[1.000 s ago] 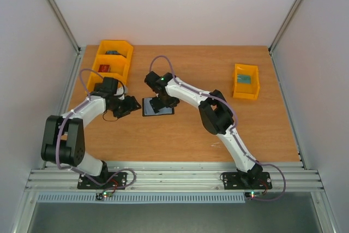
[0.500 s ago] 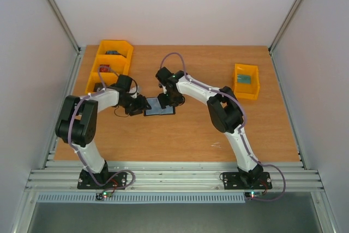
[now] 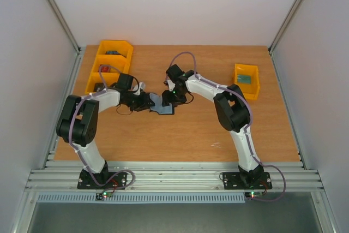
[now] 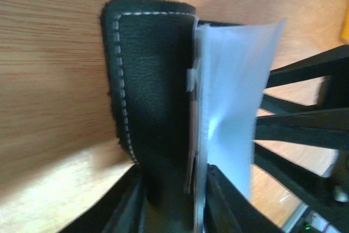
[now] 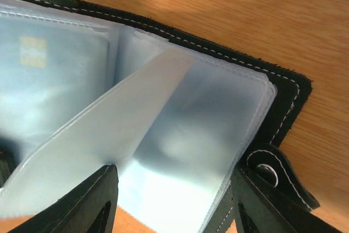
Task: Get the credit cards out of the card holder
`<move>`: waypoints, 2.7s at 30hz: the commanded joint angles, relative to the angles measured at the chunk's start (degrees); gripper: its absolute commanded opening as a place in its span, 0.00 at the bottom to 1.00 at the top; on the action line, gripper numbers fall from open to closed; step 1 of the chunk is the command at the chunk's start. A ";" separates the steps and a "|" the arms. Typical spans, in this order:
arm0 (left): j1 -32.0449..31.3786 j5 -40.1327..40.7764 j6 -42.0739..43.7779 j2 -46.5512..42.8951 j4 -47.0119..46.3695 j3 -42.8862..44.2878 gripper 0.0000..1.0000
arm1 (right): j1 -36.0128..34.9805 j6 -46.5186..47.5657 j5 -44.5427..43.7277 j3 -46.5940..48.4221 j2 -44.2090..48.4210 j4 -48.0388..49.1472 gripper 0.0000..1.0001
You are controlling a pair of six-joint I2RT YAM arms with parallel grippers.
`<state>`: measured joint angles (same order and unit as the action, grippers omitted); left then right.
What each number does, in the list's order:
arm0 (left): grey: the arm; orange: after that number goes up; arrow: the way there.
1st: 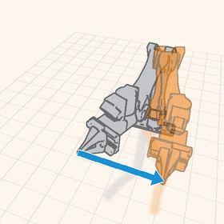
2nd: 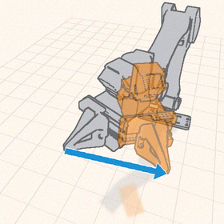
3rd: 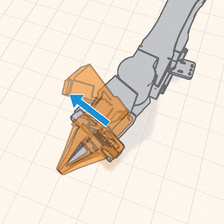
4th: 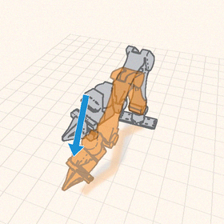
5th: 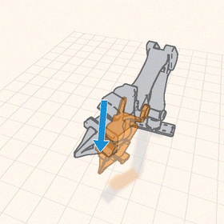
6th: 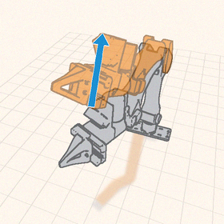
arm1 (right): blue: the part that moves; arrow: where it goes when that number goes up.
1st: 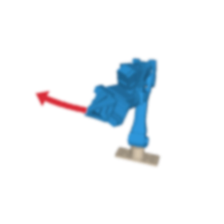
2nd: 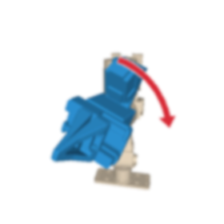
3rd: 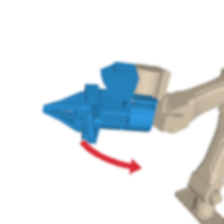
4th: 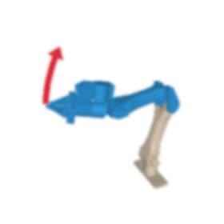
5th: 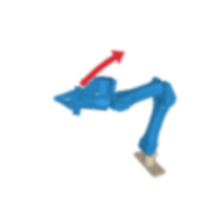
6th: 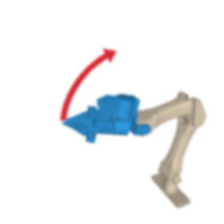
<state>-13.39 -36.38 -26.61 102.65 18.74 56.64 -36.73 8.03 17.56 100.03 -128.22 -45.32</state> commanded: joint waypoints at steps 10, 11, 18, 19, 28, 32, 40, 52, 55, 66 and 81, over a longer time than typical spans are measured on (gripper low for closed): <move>-0.82 -3.42 1.69 -3.93 -7.17 -2.86 0.00 | 0.88 -4.03 12.74 -7.46 1.51 4.17 0.61; -0.77 -3.03 1.99 -4.44 -7.08 -3.18 0.00 | 1.40 -4.82 12.27 -7.99 2.58 4.26 0.62; -0.91 0.74 5.50 -7.62 -6.21 -5.02 0.00 | 2.91 -6.55 0.12 -7.15 10.27 -1.62 0.68; -0.87 1.04 5.73 -7.67 -6.07 -5.17 0.00 | 2.39 -5.92 -1.36 -6.10 11.03 -2.64 0.68; -0.88 1.01 5.27 -7.97 -6.70 -6.40 0.00 | -2.19 -10.47 -0.62 -0.68 12.75 3.67 0.74; -0.85 1.28 5.08 -7.86 -7.17 -6.71 0.00 | -2.15 -15.37 6.08 2.83 5.52 5.08 0.74; -0.88 0.74 4.73 -8.02 -7.95 -7.19 0.00 | -1.80 -16.29 12.06 5.39 -1.75 5.43 0.75; -0.88 -0.43 4.80 -7.90 -8.31 -6.64 0.28 | -0.89 -18.73 18.39 3.46 -6.28 7.33 0.40; -0.86 -1.21 5.29 -8.69 -8.58 -6.76 0.34 | 0.44 -19.55 18.47 0.58 -5.38 8.77 0.33; -0.86 -0.59 5.26 -8.58 -8.43 -6.54 0.25 | 2.91 -19.80 18.02 -4.83 -2.73 10.27 0.33; -0.83 4.74 11.05 -10.65 -2.60 -4.87 0.00 | 4.65 -10.90 0.51 -4.32 2.39 -4.34 0.37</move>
<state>-14.46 -33.85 -19.44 95.00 14.24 49.67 -33.76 -8.38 31.81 96.66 -128.09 -38.44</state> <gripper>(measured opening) 0.082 0.363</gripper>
